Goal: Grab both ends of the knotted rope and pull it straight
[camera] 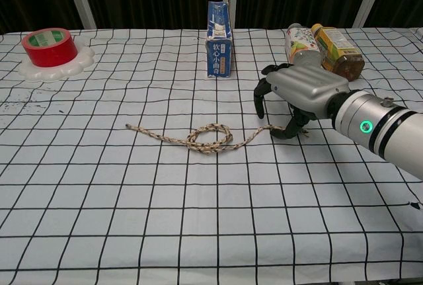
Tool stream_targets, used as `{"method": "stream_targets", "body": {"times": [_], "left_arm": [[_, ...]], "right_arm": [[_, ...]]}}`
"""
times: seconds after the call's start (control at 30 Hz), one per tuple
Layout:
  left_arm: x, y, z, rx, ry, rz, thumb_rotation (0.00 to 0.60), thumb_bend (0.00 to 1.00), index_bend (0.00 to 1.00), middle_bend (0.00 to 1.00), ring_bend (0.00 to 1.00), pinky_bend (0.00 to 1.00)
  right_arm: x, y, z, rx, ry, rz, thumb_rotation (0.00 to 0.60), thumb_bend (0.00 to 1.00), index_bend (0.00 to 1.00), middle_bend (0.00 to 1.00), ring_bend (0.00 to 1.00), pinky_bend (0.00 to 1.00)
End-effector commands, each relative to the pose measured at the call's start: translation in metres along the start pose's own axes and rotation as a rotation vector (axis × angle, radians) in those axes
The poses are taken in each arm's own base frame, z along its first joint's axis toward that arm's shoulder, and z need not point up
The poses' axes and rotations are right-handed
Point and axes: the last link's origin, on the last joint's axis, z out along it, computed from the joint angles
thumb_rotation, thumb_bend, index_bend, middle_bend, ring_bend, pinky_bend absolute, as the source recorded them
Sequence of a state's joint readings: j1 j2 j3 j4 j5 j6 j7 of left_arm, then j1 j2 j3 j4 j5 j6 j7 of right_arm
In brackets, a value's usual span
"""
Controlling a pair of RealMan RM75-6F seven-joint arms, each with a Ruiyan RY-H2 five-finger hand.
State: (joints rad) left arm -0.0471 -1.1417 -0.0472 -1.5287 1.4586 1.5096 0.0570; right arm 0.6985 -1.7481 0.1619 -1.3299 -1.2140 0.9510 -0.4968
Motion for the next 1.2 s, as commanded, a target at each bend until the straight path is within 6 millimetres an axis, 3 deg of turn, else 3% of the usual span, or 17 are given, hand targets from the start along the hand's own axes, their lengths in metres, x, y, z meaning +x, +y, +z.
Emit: {"method": "stream_targets", "body": {"times": [0.03,1.0,1.2], "left_arm": [[0.0,-0.001,0.0,0.002,0.0,-0.001,0.6,0.14,0.25,0.16,0.06,0.0],[0.0,-0.003,0.001,0.008,0.007,-0.003,0.6,0.14,0.25,0.16,0.06,0.0],[0.002,0.003,0.01,-0.037,0.004,0.005,0.6,0.14,0.25,0.16,0.06,0.0]], "right_arm": [[-0.007,-0.006,0.006,0.014,-0.008,-0.012,0.6,0.24,0.49,0.27,0.02,0.07],[-0.013,-0.005,0.017,0.006,-0.011,-0.02,0.6,0.37,0.57,0.27,0.02,0.07],[-0.009,-0.006,0.014,0.013,0.019,-0.019,0.6,0.39,0.62,0.3,0.04,0.07]]}}
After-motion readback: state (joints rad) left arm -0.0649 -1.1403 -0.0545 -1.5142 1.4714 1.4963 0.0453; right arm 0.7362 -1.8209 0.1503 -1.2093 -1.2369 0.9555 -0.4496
